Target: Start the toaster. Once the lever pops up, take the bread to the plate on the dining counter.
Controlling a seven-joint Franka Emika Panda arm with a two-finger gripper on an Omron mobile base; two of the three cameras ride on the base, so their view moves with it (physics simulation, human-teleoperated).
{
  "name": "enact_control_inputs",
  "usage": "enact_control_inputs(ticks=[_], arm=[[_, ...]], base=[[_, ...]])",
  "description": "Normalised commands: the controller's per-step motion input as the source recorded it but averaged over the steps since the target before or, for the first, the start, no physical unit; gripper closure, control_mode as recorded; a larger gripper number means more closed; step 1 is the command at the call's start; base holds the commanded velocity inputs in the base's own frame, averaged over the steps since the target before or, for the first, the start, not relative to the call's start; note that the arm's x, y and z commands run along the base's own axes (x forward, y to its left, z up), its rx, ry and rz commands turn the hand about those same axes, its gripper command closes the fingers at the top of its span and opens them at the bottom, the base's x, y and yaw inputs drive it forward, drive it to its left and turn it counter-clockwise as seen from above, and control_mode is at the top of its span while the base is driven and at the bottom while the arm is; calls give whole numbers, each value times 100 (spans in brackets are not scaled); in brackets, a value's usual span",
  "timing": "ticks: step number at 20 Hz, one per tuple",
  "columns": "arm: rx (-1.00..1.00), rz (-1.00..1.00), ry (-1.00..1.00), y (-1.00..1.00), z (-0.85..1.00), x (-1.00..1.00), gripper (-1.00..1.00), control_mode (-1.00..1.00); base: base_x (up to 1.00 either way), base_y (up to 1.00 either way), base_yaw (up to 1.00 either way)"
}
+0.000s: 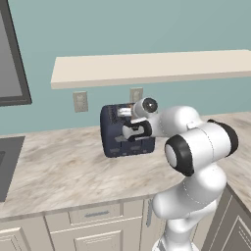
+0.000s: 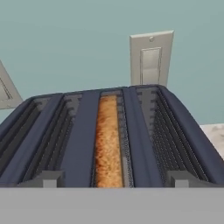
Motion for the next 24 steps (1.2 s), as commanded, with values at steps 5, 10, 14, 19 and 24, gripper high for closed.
enact_control_inputs(ticks=[5, 10, 14, 19, 24], arm=[[0, 0, 0, 0, -2, 1, 100, -100], [0, 0, 0, 0, 0, 0, 100, -100], [0, 0, 0, 0, 0, 0, 100, -100], [0, 0, 0, 0, 0, 0, 100, -100], [0, 0, 0, 0, 0, 0, 100, -100]], base=[[0, 0, 0], [0, 0, 0], [0, 0, 0], [0, 0, 0], [0, 0, 0]])
